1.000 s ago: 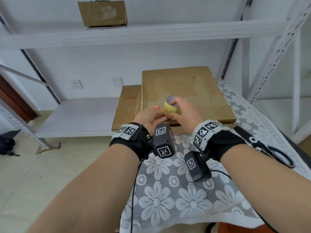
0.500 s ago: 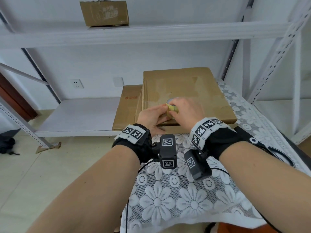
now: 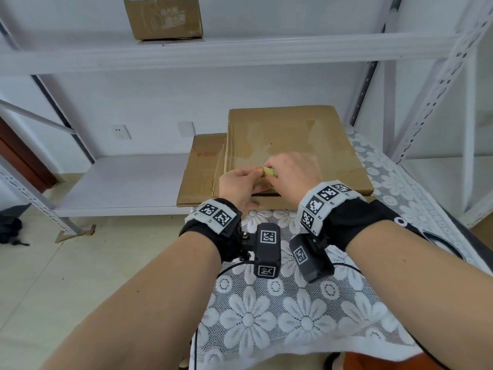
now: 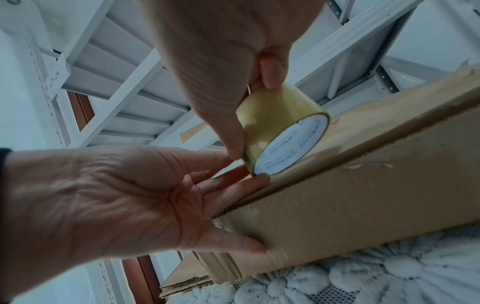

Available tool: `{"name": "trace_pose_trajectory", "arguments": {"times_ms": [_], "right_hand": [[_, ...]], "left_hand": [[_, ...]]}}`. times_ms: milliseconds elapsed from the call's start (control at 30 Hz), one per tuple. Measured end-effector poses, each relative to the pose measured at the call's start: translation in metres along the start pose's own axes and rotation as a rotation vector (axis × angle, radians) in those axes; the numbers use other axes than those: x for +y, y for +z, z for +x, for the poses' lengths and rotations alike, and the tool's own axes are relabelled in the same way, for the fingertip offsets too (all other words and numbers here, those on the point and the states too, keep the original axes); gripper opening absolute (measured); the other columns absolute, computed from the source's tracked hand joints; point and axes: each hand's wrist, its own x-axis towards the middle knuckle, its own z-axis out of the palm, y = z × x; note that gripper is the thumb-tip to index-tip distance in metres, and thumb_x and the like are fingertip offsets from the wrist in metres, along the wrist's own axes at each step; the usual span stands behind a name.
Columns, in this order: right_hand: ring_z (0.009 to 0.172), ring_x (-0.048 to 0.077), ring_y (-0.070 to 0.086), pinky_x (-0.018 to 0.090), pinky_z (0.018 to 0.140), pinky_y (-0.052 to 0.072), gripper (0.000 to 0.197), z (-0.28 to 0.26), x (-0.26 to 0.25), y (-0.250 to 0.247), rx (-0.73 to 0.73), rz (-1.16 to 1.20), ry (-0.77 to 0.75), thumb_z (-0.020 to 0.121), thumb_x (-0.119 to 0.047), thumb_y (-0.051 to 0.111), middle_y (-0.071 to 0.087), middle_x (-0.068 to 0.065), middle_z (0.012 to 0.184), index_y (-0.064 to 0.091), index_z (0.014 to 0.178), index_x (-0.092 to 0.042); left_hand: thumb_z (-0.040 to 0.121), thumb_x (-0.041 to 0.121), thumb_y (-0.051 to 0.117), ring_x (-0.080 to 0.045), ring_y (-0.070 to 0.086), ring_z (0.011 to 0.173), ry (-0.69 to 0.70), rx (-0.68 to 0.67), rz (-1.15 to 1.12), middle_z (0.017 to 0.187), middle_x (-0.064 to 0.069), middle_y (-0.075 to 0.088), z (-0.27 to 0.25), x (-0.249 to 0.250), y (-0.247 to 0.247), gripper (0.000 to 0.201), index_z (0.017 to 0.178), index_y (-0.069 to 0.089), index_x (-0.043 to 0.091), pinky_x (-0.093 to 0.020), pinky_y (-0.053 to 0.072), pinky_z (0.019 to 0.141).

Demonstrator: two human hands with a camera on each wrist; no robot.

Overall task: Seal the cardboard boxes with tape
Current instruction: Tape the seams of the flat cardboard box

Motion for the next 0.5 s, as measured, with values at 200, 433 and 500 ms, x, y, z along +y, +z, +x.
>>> {"name": "trace_pose_trajectory", "arguments": {"times_ms": [200, 433, 500], "right_hand": [[0.076, 0.022, 0.058, 0.03, 0.062, 0.039, 0.015, 0.0, 0.0, 0.001, -0.001, 0.012, -0.014, 0.088, -0.02, 0.053, 0.059, -0.002, 0.073, 0.061, 0.075, -0.019], [0.118, 0.018, 0.039, 0.035, 0.096, 0.027, 0.031, -0.002, 0.01, 0.002, 0.08, 0.083, -0.065, 0.085, -0.029, 0.061, 0.052, -0.004, 0.122, 0.06, 0.114, -0.02], [0.118, 0.017, 0.037, 0.038, 0.098, 0.024, 0.025, -0.004, 0.013, 0.002, 0.076, 0.044, -0.037, 0.085, -0.036, 0.06, 0.053, -0.006, 0.121, 0.061, 0.107, -0.023]], "left_hand": [[0.098, 0.018, 0.058, -0.007, 0.072, 0.065, 0.037, -0.004, 0.129, 0.095, -0.005, 0.073, 0.003, -0.001, 0.0, 0.01, 0.09, 0.064, 0.017, -0.05, 0.057, 0.073], [0.103, 0.018, 0.047, -0.011, 0.074, 0.08, -0.039, -0.095, 0.083, 0.095, -0.004, 0.075, 0.009, 0.005, -0.004, 0.013, 0.1, 0.059, 0.013, -0.043, 0.056, 0.07], [0.103, 0.019, 0.047, -0.014, 0.074, 0.085, -0.053, -0.117, 0.075, 0.099, -0.006, 0.075, 0.009, 0.004, -0.005, 0.013, 0.095, 0.056, 0.015, -0.048, 0.055, 0.08]]}}
